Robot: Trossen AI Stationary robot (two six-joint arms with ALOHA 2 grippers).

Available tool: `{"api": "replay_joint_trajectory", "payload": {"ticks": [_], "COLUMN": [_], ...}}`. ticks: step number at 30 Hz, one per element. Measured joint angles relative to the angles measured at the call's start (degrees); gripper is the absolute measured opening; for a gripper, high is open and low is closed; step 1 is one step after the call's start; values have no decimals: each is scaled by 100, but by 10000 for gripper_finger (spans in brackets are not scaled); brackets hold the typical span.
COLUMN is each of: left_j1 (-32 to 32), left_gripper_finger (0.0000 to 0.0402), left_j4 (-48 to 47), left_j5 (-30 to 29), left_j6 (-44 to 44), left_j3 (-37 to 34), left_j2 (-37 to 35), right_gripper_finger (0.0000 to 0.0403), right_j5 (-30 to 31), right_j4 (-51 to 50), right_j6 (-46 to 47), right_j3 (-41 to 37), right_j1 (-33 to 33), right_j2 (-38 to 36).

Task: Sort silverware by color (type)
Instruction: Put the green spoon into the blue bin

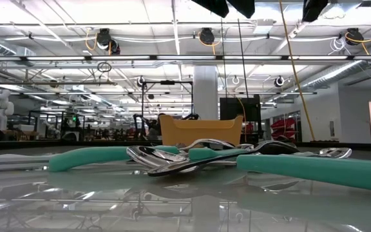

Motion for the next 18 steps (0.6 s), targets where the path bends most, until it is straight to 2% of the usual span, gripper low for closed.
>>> {"api": "replay_joint_trajectory", "payload": {"ticks": [3, 10, 15, 18], "left_j1": [-10, -26, -120, -234], "left_gripper_finger": [182, 159, 159, 159], "left_j4": [2, -15, 0, 8], "left_j5": [371, 809, 1241, 1338], "left_j6": [-47, -197, -153, -33], "left_j3": [0, 62, 623, 940], "left_j2": [0, 0, -4, -6], "right_gripper_finger": [6, 6, 6, 6], "right_j5": [-350, -1125, -1318, -1715], "right_j4": [-2, -195, -600, -748], "right_j6": [-271, -838, -1341, -1740], "right_j3": [0, 0, 0, 0], "right_j1": [0, 0, -2, -7], "right_j2": [0, -2, -4, -4]}}
